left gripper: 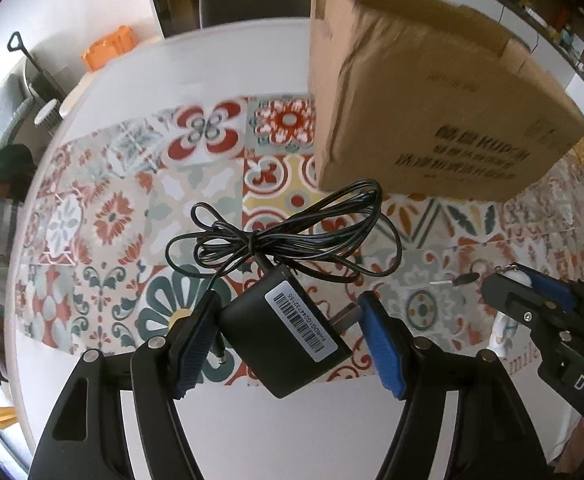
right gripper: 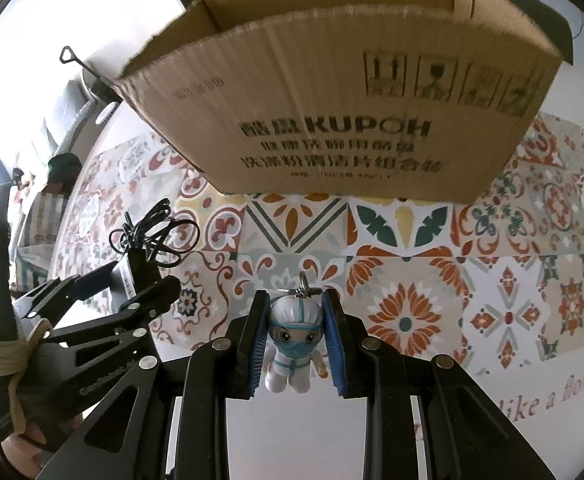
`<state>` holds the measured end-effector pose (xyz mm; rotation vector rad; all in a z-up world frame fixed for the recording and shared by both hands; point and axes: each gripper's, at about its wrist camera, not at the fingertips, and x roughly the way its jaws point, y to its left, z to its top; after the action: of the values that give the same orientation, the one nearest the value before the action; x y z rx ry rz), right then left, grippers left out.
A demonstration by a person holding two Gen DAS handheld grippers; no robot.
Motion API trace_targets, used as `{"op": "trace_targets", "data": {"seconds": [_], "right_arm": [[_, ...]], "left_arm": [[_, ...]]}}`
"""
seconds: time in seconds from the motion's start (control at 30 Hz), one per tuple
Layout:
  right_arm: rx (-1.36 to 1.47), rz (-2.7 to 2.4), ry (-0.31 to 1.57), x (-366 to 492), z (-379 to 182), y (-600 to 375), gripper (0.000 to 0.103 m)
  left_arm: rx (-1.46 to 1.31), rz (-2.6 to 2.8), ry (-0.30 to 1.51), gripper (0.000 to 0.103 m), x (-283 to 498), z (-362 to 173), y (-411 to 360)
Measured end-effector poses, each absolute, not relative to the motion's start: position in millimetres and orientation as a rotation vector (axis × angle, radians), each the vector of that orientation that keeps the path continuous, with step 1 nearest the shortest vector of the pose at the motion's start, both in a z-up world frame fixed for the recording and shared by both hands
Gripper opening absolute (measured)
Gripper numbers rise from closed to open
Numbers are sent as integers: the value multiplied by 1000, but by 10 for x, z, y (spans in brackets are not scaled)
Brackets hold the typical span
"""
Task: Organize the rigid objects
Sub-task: 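Lift and carry power adapter and figurine over the cardboard box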
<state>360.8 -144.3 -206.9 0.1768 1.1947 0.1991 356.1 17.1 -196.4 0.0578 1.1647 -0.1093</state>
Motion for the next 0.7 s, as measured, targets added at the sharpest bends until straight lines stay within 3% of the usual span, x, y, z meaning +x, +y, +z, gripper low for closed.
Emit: {"op": "trace_targets", "data": {"seconds": [0.7], "right_arm": [[151,212,972,3407,-937,-1720,27]], "left_arm": [[18,-200,968,70,3595,-811,-131]]}}
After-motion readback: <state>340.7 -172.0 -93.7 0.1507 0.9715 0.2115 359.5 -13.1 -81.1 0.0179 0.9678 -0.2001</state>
